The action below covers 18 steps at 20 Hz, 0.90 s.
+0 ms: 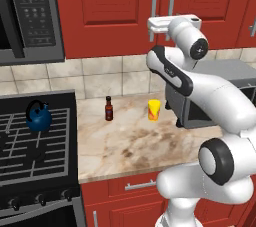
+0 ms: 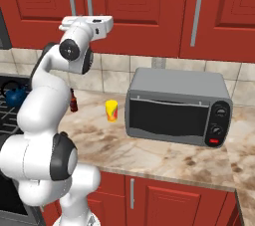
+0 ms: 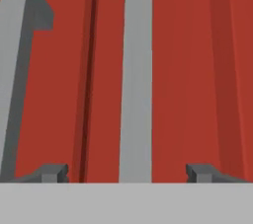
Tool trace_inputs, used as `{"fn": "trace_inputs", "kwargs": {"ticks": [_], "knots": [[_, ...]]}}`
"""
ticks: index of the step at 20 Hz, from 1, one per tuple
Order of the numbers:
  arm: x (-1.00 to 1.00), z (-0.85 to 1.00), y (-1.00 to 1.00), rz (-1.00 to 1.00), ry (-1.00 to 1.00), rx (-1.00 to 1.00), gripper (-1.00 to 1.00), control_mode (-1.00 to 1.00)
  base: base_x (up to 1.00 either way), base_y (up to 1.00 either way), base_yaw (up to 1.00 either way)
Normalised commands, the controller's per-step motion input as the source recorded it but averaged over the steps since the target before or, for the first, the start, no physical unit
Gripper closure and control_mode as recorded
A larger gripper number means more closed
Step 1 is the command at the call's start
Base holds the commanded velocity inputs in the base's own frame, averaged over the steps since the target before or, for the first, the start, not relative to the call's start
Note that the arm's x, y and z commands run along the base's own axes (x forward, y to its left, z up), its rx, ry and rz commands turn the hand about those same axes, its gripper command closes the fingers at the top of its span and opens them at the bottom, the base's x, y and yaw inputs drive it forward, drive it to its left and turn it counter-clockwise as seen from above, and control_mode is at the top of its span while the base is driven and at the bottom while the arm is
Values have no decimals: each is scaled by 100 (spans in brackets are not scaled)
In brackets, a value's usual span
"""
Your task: Pick the pan from the cabinet and place it on the stove. Then turn on the stove burner for the pan.
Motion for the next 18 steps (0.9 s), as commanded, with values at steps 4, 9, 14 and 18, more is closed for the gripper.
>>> {"fn": "trace_inputs", "kwargs": {"ticks": [4,9,14,18], "knots": [[41,0,0,0,0,0,-100,-100,0,0,0],[43,0,0,0,0,0,-100,-100,0,0,0],[44,-3,15,0,0,-1,100,-100,0,0,0],[9,-5,12,0,11,-4,100,-100,0,0,0]]}}
